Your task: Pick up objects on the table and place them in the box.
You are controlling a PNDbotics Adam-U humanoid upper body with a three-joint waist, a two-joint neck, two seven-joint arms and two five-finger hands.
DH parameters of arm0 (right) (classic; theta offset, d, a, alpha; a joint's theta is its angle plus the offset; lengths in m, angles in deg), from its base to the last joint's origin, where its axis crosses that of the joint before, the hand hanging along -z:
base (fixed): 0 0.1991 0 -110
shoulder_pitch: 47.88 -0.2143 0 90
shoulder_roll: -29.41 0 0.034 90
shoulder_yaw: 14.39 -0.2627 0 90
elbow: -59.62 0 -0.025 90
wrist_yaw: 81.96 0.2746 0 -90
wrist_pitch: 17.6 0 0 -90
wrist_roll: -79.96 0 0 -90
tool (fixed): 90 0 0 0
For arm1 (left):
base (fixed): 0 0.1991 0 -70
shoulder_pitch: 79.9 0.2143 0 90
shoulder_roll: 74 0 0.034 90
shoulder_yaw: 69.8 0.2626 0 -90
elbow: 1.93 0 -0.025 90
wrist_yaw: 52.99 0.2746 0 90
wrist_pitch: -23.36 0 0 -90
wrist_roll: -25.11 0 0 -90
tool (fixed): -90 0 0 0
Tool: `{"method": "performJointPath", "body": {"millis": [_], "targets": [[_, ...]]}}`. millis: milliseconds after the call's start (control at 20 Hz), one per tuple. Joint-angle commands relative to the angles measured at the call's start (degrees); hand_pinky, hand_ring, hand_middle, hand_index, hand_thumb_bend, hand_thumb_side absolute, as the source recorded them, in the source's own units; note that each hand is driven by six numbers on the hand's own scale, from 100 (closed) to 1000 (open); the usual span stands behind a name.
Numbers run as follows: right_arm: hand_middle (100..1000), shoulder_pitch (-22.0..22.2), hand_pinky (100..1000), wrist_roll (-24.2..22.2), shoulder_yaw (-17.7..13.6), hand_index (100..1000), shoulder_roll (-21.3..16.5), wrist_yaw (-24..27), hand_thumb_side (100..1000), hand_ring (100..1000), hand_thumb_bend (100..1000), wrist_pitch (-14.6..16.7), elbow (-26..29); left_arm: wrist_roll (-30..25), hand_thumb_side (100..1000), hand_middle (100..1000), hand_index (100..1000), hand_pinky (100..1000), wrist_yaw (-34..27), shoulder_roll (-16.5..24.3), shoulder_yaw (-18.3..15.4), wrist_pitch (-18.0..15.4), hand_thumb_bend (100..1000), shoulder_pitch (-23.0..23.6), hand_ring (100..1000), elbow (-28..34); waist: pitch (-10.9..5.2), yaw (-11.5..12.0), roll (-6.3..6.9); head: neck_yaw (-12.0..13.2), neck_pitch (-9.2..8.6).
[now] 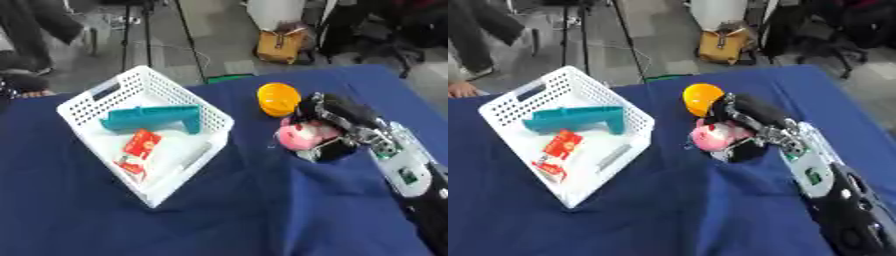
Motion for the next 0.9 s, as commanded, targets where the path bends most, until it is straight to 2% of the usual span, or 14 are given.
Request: {"method": "performJointPath", "body": {"millis": [50, 400, 500, 900], "targets": [[350, -1.65, 164, -3.17, -0.72, 555, -2.11, 6.05, 194, 248, 262, -2.09, 1.86, -0.20, 837, 716, 820, 757, -0.34, 0.90, -0.18, -0.05, 285, -0.85, 674, 1.18, -0.86, 0.04, -0.06, 0.16, -0.08], [348, -4.90, 154, -6.82, -0.53, 559, -0.57, 12.18, 217, 241, 215, -5.66, -0.70, -0.39, 834, 717, 820, 757, -0.47, 0.80, -0.08, -0.07, 285, -0.92, 675, 1.18, -0.88, 0.28, 0.03, 0.08, -0.20], [347, -6.10, 153, -7.33, -0.22, 559, 0.15, 13.15, 207, 240, 230, -6.22, -1.79, -0.42, 838, 717, 820, 757, -0.50, 0.76, -0.07, -0.05, 283, -0.91, 675, 1.18, -0.91, 0.33, 0.08, -0.01, -0.19], [350, -15.21, 165, -5.77, 1.12, 562, 5.43, 11.89, 196, 243, 226, -6.42, -10.92, -1.11, 846, 717, 820, 758, -0.91, 0.22, 0.63, 0.04, 277, -1.32, 675, 1.18, -0.83, 2.00, 0.61, -1.55, -0.64]]}}
